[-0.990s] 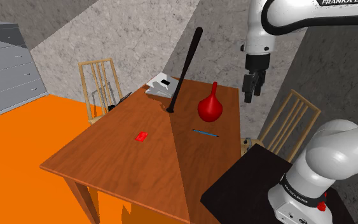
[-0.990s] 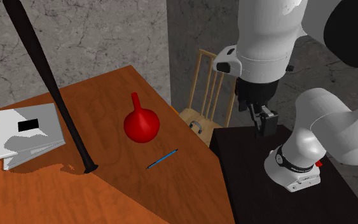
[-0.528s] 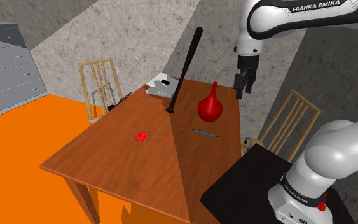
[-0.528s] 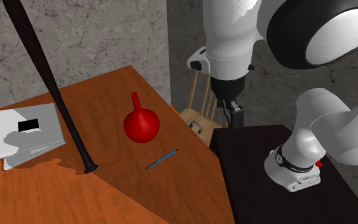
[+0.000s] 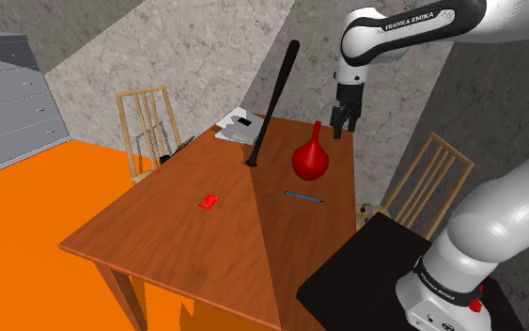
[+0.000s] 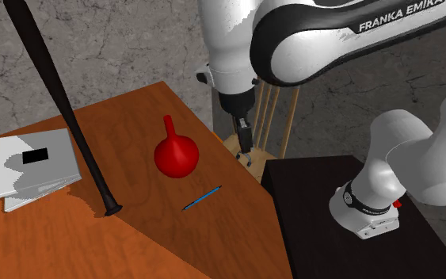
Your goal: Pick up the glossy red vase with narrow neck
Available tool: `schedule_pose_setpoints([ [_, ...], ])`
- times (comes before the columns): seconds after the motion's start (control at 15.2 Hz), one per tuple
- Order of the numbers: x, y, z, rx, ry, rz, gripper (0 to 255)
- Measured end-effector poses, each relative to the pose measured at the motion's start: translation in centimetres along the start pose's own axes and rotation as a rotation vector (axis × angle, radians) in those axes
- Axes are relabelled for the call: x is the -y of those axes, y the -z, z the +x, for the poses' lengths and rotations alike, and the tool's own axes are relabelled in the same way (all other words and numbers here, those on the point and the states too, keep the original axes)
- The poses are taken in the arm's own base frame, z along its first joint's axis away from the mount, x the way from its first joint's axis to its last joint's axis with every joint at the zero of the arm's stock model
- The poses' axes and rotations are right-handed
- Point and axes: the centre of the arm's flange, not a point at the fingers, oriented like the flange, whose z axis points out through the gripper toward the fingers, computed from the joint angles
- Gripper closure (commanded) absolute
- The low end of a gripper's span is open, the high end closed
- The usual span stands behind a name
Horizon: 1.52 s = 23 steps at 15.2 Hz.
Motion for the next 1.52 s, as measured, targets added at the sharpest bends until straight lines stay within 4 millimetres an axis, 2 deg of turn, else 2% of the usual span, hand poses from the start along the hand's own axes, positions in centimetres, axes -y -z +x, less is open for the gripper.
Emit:
schedule_pose_setpoints([
  [0.46, -6.0, -1.8, 6.7, -0.027, -0.022, -0.001, 0],
  [1.45, -19.2, -3.3, 19.8, -0.083, -0.068, -0.003, 0],
  [1.52, -19.5, -3.7, 20.3, -0.085, -0.069, -0.003, 0],
])
